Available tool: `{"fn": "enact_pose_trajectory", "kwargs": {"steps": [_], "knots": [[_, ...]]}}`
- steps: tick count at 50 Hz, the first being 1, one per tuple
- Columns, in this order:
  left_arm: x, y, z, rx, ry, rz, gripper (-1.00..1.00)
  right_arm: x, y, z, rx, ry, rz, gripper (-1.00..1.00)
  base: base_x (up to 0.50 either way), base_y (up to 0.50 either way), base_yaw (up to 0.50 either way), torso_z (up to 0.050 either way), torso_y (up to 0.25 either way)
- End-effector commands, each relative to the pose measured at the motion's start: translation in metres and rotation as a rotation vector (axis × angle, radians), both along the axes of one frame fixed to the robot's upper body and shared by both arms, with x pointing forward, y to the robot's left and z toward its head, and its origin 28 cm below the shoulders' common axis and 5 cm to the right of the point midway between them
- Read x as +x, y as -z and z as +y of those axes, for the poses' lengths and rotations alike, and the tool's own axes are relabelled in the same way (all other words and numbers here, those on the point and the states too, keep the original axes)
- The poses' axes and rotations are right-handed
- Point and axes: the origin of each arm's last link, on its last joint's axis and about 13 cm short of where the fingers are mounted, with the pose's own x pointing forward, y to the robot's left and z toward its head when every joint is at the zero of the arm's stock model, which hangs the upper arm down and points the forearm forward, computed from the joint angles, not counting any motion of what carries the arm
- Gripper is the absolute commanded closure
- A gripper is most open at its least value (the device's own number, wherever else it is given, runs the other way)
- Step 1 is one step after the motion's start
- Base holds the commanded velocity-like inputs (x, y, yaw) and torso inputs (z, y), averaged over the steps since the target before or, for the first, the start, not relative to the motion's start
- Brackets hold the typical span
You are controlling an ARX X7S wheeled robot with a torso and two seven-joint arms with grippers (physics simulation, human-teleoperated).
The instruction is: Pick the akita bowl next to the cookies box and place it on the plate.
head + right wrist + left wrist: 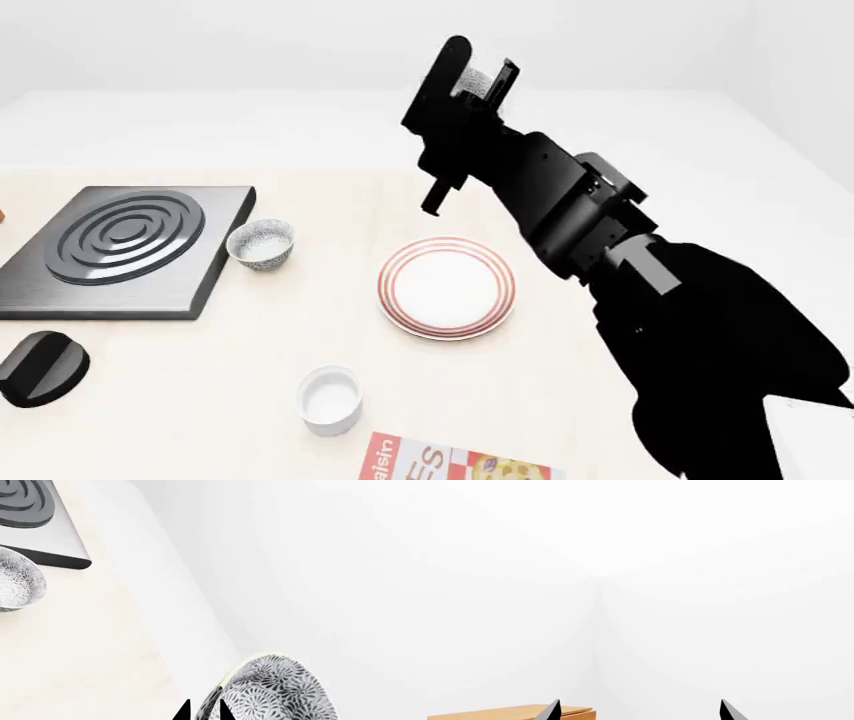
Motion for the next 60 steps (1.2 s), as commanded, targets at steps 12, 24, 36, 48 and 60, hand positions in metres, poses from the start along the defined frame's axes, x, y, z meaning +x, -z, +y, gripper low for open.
{"fn": "enact_pose_trajectory", "kwargs": {"steps": [12,24,36,48,60], "knots": [[-0.001,0.000,0.000,-0.001,0.001,-0.004,-1.00,-0.003,0.026,-0.003,-0.032,0.042,0.173,1.00,0.00,0.00,0.00,0.000,0.000],[-0.001,0.001,0.001,-0.003,0.004,-0.002,-1.00,-0.005,0.032,-0.001,-0.034,0.041,0.192,1.00,0.00,0.00,0.00,0.000,0.001],[0.000,0.002,0.000,0.033,0.001,0.020,-1.00,-0.005,0.032,0.001,-0.035,0.028,0.201,1.00,0.00,0.00,0.00,0.000,0.000],[-0.001,0.001,-0.001,0.043,0.002,0.016,-1.00,-0.005,0.033,0.000,-0.040,0.025,0.214,1.00,0.00,0.00,0.00,0.000,-0.217],[-0.002,0.000,-0.001,0.016,0.007,0.001,-1.00,-0.006,0.035,0.000,-0.042,0.022,0.227,1.00,0.00,0.00,0.00,0.000,-0.016]]}}
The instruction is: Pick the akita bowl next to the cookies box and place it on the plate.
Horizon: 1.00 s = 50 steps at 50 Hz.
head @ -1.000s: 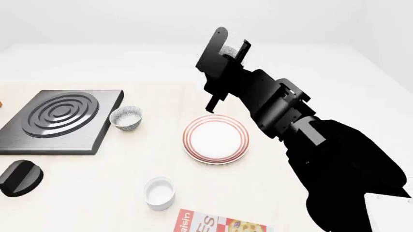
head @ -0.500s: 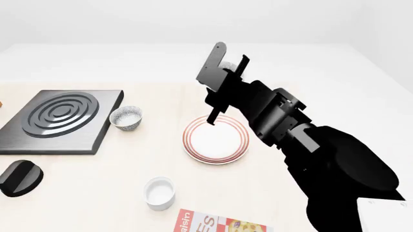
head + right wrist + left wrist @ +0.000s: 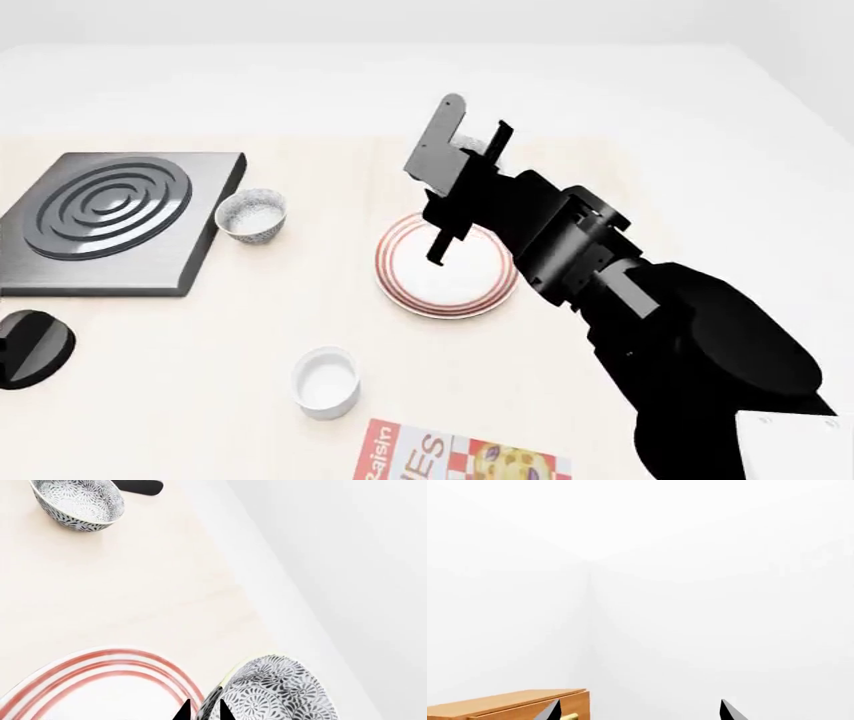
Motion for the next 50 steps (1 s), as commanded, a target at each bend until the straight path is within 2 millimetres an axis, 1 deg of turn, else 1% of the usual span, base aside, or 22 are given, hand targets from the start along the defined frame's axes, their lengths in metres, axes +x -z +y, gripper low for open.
{"fn": "enact_pose_trajectory", "kwargs": {"steps": [1,11,12,17,28,35,37,50], "knots": [[0.000,0.000,0.000,-0.009,0.002,-0.008,-1.00,0.000,-0.002,0.001,-0.005,-0.008,-0.004,1.00,0.00,0.00,0.00,0.000,0.000],[0.000,-0.001,0.000,-0.001,-0.002,-0.006,-1.00,-0.002,0.004,0.001,-0.015,-0.035,0.067,1.00,0.00,0.00,0.00,0.000,0.000],[-0.001,-0.001,0.000,-0.001,-0.002,-0.007,-1.00,-0.004,0.006,0.001,-0.015,-0.051,0.108,1.00,0.00,0.00,0.00,0.000,0.000],[0.000,0.000,0.000,-0.001,-0.004,-0.006,-1.00,-0.007,0.008,0.000,-0.027,-0.055,0.148,1.00,0.00,0.00,0.00,0.000,0.000],[-0.001,0.000,0.000,0.024,0.001,0.001,-1.00,-0.006,0.012,0.000,-0.026,-0.045,0.146,1.00,0.00,0.00,0.00,0.000,0.000],[-0.001,-0.001,0.000,0.022,-0.015,-0.001,-1.00,-0.006,0.012,-0.001,-0.022,-0.041,0.146,1.00,0.00,0.00,0.00,0.000,-0.231],[-0.001,-0.001,0.000,-0.004,-0.004,-0.011,-1.00,-0.005,0.013,-0.001,-0.024,-0.040,0.146,1.00,0.00,0.00,0.00,0.000,0.000],[-0.002,-0.002,0.000,-0.003,-0.010,-0.021,-1.00,-0.007,0.017,-0.002,-0.020,-0.045,0.164,1.00,0.00,0.00,0.00,0.000,0.000]]}}
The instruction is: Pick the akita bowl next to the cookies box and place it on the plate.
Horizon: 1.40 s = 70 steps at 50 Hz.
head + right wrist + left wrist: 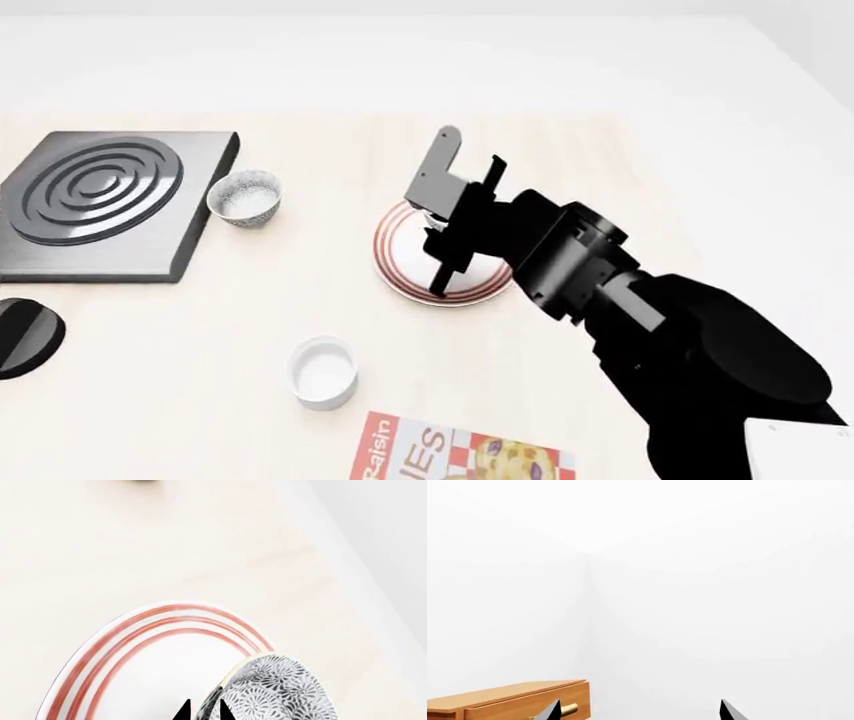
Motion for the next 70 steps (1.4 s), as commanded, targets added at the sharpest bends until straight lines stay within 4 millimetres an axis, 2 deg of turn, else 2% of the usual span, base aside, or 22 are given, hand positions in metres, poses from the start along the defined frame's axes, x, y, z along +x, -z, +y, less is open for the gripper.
{"fn": "enact_pose_trajectory", "kwargs": {"steps": [1,7,18,32,68,69,70], "knots": [[0.000,0.000,0.000,-0.003,-0.001,-0.007,-1.00,0.000,0.000,0.001,0.004,-0.008,-0.005,1.00,0.00,0.00,0.00,0.000,0.000],[0.000,-0.001,-0.001,-0.002,-0.002,-0.007,-1.00,-0.002,-0.001,0.003,0.051,-0.006,0.016,1.00,0.00,0.00,0.00,0.000,0.000],[0.000,0.000,0.000,-0.002,0.002,-0.007,-1.00,-0.002,0.017,0.000,0.058,0.040,0.070,1.00,0.00,0.00,0.00,0.000,0.000],[0.000,0.001,0.001,-0.003,0.001,-0.007,-1.00,-0.005,0.028,0.000,0.066,0.053,0.077,1.00,0.00,0.00,0.00,0.000,0.000],[0.000,0.001,0.001,-0.004,-0.001,-0.008,-1.00,-0.006,0.032,0.000,0.095,0.064,0.072,1.00,0.00,0.00,0.00,0.000,0.000],[0.000,0.001,0.001,-0.004,-0.001,-0.008,-1.00,-0.006,0.033,0.001,0.092,0.060,0.076,-1.00,0.00,0.00,0.00,0.000,0.000],[0.000,0.001,0.001,-0.004,-0.001,-0.009,-1.00,-0.006,0.032,0.001,0.093,0.060,0.076,-1.00,0.00,0.00,0.00,0.000,0.000]]}}
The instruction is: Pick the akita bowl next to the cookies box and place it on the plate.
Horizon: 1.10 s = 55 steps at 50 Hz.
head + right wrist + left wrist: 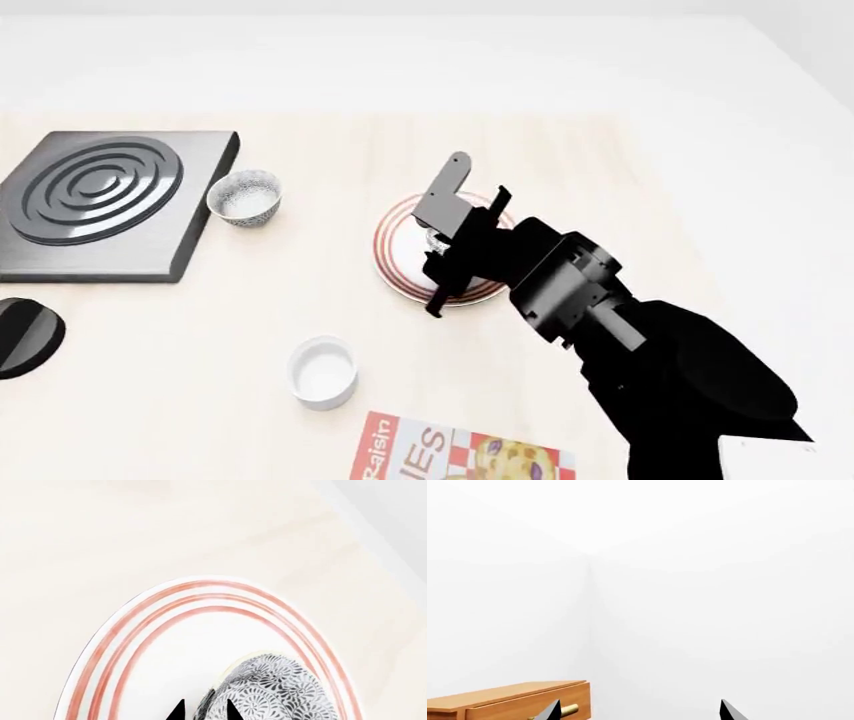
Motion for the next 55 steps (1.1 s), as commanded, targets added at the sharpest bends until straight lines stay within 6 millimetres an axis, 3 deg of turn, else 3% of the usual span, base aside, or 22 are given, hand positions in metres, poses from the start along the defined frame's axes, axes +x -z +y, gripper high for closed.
{"fn": "enact_pose_trajectory", "kwargs": {"steps": [1,21,27,33,34,39,40,45,47,53,55], "knots": [[0.000,0.000,0.000,0.000,-0.001,-0.001,-1.00,0.000,0.000,0.002,0.013,-0.001,-0.009,-1.00,0.00,0.00,0.00,0.000,0.000],[0.000,-0.001,0.000,-0.001,-0.002,0.001,-1.00,0.002,-0.013,0.009,0.169,-0.064,0.025,-1.00,0.00,0.00,0.00,0.000,0.000],[0.000,0.000,0.000,0.000,-0.002,0.001,-1.00,-0.001,-0.039,0.012,0.304,-0.098,0.005,-1.00,0.00,0.00,0.00,0.000,0.000],[0.000,-0.001,0.000,0.000,-0.005,0.001,-1.00,-0.006,-0.069,0.010,0.322,-0.135,-0.069,-1.00,0.00,0.00,0.00,0.000,0.000],[0.000,-0.001,0.000,0.001,-0.003,0.001,-1.00,-0.010,-0.085,0.008,0.342,-0.154,-0.102,-1.00,0.00,0.00,0.00,0.000,0.000],[0.000,-0.001,0.000,0.001,-0.004,-0.001,-1.00,-0.024,-0.122,0.001,0.371,-0.214,-0.194,-1.00,0.00,0.00,0.00,0.000,0.000],[0.000,-0.001,0.000,0.002,-0.003,0.000,-1.00,-0.031,-0.143,-0.005,0.414,-0.228,-0.240,-1.00,0.00,0.00,0.00,0.000,0.000],[-0.001,-0.001,0.000,0.001,-0.003,-0.002,-1.00,-0.055,-0.177,-0.029,0.443,-0.269,-0.376,-1.00,0.00,0.00,0.00,0.000,0.000],[-0.001,-0.001,0.000,0.000,-0.003,-0.002,-1.00,-0.064,-0.183,-0.037,0.449,-0.268,-0.419,-1.00,0.00,0.00,0.00,0.000,0.000],[0.000,0.001,0.000,0.004,-0.002,0.002,-1.00,-0.113,-0.195,-0.070,0.431,-0.304,-0.612,-1.00,0.00,0.00,0.00,0.000,0.000],[0.000,0.001,0.000,0.006,-0.004,0.004,-1.00,-0.140,-0.194,-0.081,0.487,-0.328,-0.676,-1.00,0.00,0.00,0.00,0.000,0.000]]}}
